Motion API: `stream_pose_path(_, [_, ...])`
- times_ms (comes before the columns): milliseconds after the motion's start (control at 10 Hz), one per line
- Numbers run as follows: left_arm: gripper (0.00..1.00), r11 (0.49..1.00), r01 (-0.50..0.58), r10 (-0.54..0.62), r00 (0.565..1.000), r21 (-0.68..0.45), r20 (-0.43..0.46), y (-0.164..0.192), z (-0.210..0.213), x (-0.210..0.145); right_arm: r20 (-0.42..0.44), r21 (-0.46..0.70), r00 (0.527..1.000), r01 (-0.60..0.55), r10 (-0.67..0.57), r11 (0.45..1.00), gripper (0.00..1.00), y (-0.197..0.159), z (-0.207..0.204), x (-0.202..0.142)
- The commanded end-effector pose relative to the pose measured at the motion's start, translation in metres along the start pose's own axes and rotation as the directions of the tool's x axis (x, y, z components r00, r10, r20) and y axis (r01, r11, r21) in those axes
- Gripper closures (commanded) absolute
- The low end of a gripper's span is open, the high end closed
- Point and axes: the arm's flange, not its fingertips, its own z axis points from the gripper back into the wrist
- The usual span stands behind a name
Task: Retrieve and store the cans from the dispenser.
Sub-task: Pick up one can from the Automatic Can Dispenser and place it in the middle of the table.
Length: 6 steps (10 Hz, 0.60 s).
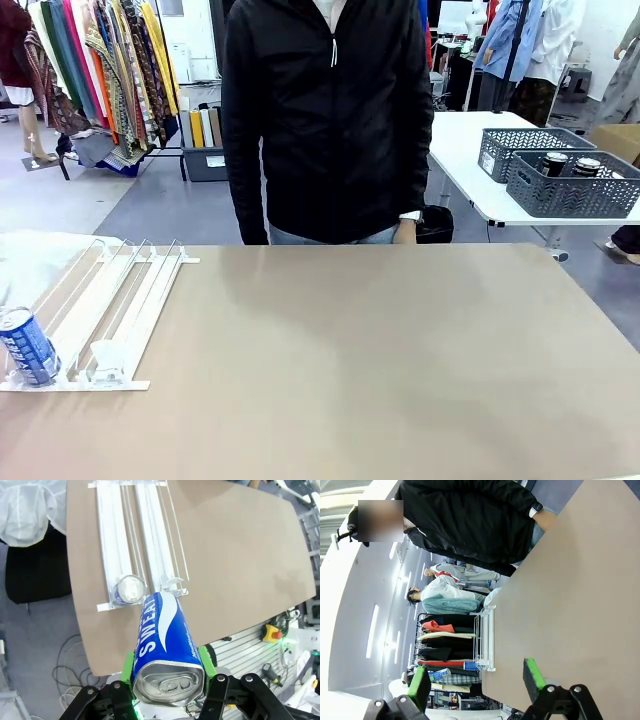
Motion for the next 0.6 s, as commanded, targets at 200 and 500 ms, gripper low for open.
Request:
stream_pose_path(200, [1.00, 0.928, 0.364, -0.360, 0.931, 0.076, -0.065, -0.168, -0.049, 0.085, -0.004, 0.004, 1.000, -0.012, 0.012, 1.000, 0.00, 0.002, 0.001, 0.001])
stream_pose_path(500, [1.00, 0.810, 0.585, -0.580, 0.791, -0.039, -0.194, -0.321, -0.175, 0.130, -0.004, 0.004, 1.000, -0.012, 0.012, 1.000, 0.00, 0.002, 0.001, 0.001])
